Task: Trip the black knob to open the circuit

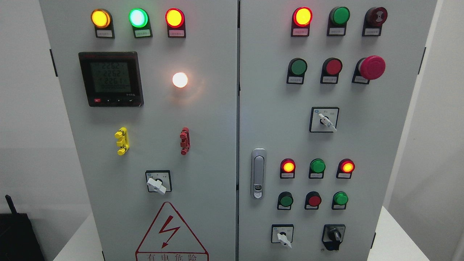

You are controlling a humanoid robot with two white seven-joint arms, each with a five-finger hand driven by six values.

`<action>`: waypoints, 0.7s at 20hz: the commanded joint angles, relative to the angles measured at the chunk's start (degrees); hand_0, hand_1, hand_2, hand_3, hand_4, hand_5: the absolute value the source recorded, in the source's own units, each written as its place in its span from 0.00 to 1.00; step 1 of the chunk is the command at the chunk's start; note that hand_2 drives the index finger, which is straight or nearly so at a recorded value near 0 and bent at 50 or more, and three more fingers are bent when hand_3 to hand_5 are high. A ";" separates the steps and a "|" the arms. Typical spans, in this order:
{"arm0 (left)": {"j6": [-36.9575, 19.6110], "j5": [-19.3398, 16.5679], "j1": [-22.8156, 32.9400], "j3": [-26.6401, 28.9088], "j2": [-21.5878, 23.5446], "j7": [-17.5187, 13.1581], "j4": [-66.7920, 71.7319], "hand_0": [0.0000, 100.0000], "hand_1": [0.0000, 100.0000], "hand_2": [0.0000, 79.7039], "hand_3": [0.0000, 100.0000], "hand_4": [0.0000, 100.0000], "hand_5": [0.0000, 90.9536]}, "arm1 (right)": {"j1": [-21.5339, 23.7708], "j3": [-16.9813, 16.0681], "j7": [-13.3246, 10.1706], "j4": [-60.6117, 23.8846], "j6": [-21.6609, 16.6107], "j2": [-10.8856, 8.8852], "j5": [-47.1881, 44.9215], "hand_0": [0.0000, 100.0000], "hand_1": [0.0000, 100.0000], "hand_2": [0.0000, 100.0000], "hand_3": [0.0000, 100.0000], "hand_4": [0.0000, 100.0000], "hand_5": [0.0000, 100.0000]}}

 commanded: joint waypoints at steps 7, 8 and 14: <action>0.07 0.14 -0.03 0.05 -0.03 0.02 0.06 0.12 0.39 0.00 0.00 0.00 0.00 | -0.16 -0.85 0.71 0.11 0.12 0.12 -0.23 0.00 0.14 0.00 0.00 0.00 0.00; 0.07 0.14 -0.03 0.05 -0.03 0.02 0.06 0.12 0.39 0.00 0.00 0.00 0.00 | -0.16 -1.11 0.71 0.11 0.12 0.12 -0.23 0.00 0.14 0.00 0.00 0.00 0.00; 0.07 0.14 -0.03 0.05 -0.03 0.02 0.06 0.12 0.39 0.00 0.00 0.00 0.00 | -0.08 -1.98 0.62 -1.29 -0.58 0.12 -1.19 0.00 0.15 0.00 0.00 0.00 0.00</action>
